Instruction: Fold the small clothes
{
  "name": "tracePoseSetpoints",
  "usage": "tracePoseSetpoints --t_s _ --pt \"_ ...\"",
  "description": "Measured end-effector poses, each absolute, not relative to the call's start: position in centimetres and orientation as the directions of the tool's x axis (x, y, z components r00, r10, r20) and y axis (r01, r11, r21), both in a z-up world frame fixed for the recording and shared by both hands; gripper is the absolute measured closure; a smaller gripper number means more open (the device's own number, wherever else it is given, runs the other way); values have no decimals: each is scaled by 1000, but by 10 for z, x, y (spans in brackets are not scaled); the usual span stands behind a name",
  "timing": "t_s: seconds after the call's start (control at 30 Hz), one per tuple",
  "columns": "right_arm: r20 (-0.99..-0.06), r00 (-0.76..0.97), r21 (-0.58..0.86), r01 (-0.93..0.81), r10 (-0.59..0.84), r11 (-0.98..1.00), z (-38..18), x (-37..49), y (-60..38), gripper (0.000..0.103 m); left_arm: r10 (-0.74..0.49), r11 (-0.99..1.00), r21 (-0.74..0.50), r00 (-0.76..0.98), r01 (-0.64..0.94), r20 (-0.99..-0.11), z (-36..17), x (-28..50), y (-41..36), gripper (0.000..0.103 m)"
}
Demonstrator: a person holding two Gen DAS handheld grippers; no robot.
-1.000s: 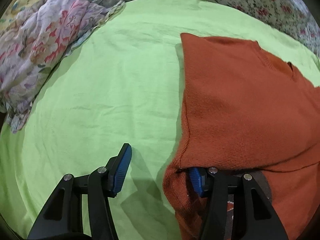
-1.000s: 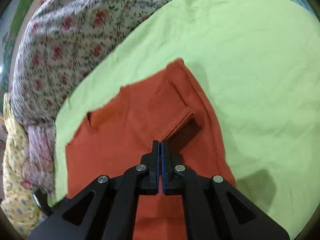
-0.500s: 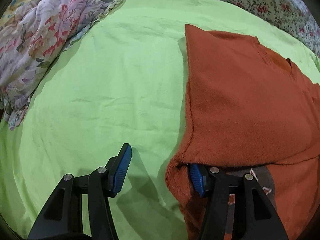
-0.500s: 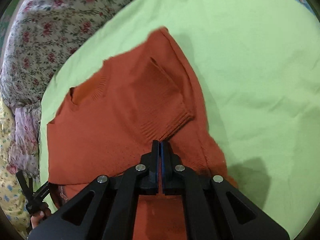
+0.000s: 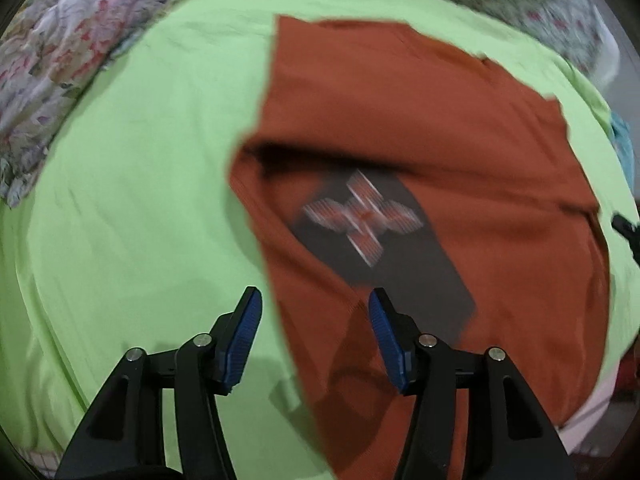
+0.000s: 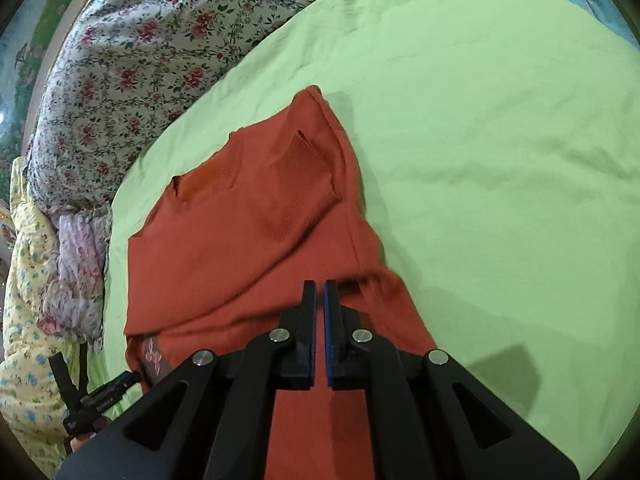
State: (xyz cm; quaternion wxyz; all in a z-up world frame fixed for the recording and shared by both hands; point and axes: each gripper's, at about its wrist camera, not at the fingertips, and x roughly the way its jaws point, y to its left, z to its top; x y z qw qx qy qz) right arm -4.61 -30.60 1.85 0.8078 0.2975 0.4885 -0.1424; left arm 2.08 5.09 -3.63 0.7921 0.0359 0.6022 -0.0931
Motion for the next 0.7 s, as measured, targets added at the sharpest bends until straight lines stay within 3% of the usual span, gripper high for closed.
tracePoseSetpoints --t_s 0.1,0.2,0.23,0.33,0.37,0.53,0.7 --pt "-877 478 334 517 59 788 23 -64 -295 99 -115 970 -74 170 230 -979 -46 -7 31 42" --pt "-890 455 291 498 39 817 27 -84 -278 98 -28 959 15 146 284 -989 -58 -25 11 33" --pt "-898 440 272 487 36 830 26 -93 -270 91 2 953 46 148 300 -989 -61 -29 7 33" --pt "-908 419 243 473 27 847 26 -114 -254 44 60 927 122 181 354 -982 -64 -44 4 33" --pt "-904 426 233 468 14 852 28 -124 -248 42 65 922 131 188 363 -980 -63 -49 9 34" --pt "-909 416 198 463 -14 864 37 -164 -236 42 -29 944 26 159 330 -987 -55 -66 60 68" --pt "-920 389 163 489 -47 857 40 -199 -239 41 -130 964 -89 153 249 -980 -45 -83 122 72"
